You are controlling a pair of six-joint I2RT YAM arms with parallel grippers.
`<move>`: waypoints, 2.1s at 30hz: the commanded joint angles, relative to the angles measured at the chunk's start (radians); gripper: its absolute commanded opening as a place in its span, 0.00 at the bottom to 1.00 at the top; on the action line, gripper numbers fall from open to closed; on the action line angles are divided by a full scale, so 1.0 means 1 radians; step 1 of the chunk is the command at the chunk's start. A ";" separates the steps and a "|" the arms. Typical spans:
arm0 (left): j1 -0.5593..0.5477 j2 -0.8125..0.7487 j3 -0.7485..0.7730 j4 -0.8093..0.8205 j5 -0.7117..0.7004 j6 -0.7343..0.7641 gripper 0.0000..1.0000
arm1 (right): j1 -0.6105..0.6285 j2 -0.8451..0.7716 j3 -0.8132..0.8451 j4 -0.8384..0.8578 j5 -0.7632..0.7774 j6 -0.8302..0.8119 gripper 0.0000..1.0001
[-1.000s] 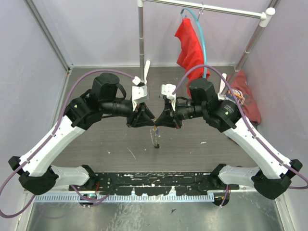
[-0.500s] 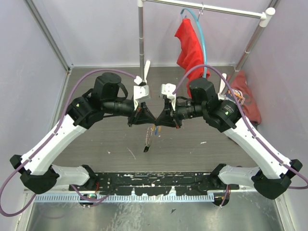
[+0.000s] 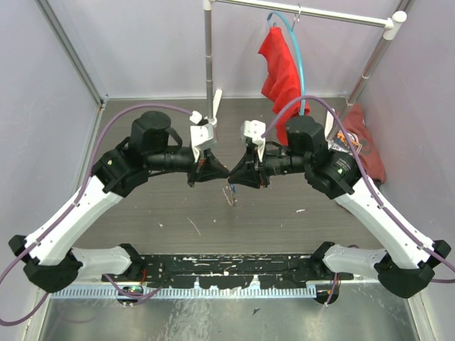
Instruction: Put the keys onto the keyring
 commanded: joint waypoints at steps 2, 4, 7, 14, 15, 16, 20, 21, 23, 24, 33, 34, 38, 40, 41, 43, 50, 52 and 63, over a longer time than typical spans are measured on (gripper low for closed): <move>0.000 -0.161 -0.162 0.311 -0.118 -0.136 0.00 | 0.008 -0.098 -0.005 0.211 0.021 0.062 0.32; 0.000 -0.199 -0.207 0.379 -0.123 -0.160 0.00 | 0.008 -0.123 -0.019 0.249 0.045 0.080 0.34; 0.001 -0.231 -0.249 0.445 -0.126 -0.192 0.00 | 0.007 -0.160 -0.041 0.311 0.069 0.106 0.36; 0.007 -0.298 -0.377 0.692 -0.118 -0.317 0.00 | 0.008 -0.177 -0.069 0.398 0.038 0.166 0.37; 0.008 -0.310 -0.399 0.738 -0.118 -0.338 0.00 | 0.008 -0.174 -0.073 0.412 0.025 0.178 0.38; 0.008 -0.320 -0.419 0.782 -0.116 -0.353 0.00 | 0.008 -0.173 -0.081 0.431 0.014 0.192 0.39; 0.011 -0.338 -0.441 0.875 -0.089 -0.401 0.00 | 0.008 -0.175 -0.110 0.506 -0.026 0.239 0.41; 0.011 -0.340 -0.441 0.886 -0.081 -0.410 0.00 | 0.009 -0.176 -0.113 0.524 -0.035 0.249 0.41; 0.011 -0.345 -0.447 0.912 -0.070 -0.428 0.00 | 0.009 -0.177 -0.124 0.560 -0.047 0.270 0.42; 0.011 -0.348 -0.451 0.925 -0.067 -0.436 0.00 | 0.009 -0.179 -0.130 0.579 -0.051 0.282 0.42; 0.018 -0.361 -0.521 1.105 -0.051 -0.524 0.00 | 0.008 -0.191 -0.181 0.749 -0.081 0.384 0.42; 0.020 -0.358 -0.530 1.135 -0.051 -0.541 0.00 | 0.008 -0.191 -0.183 0.765 -0.079 0.393 0.41; 0.030 -0.342 -0.561 1.245 -0.048 -0.618 0.00 | 0.008 -0.184 -0.185 0.793 -0.079 0.407 0.40; 0.033 -0.335 -0.570 1.297 -0.050 -0.641 0.00 | 0.008 -0.182 -0.186 0.800 -0.085 0.413 0.40; 0.035 -0.332 -0.575 1.318 -0.052 -0.653 0.00 | 0.008 -0.181 -0.187 0.803 -0.086 0.416 0.40; 0.042 -0.327 -0.578 1.348 -0.049 -0.672 0.00 | 0.009 -0.181 -0.189 0.805 -0.087 0.418 0.39; 0.053 -0.308 -0.575 1.391 -0.024 -0.708 0.00 | 0.009 -0.180 -0.194 0.805 -0.082 0.417 0.38; 0.055 -0.303 -0.570 1.393 -0.016 -0.712 0.00 | 0.008 -0.178 -0.194 0.805 -0.083 0.419 0.38; 0.056 -0.275 -0.553 1.418 0.012 -0.737 0.00 | 0.008 -0.160 -0.182 0.809 -0.106 0.428 0.27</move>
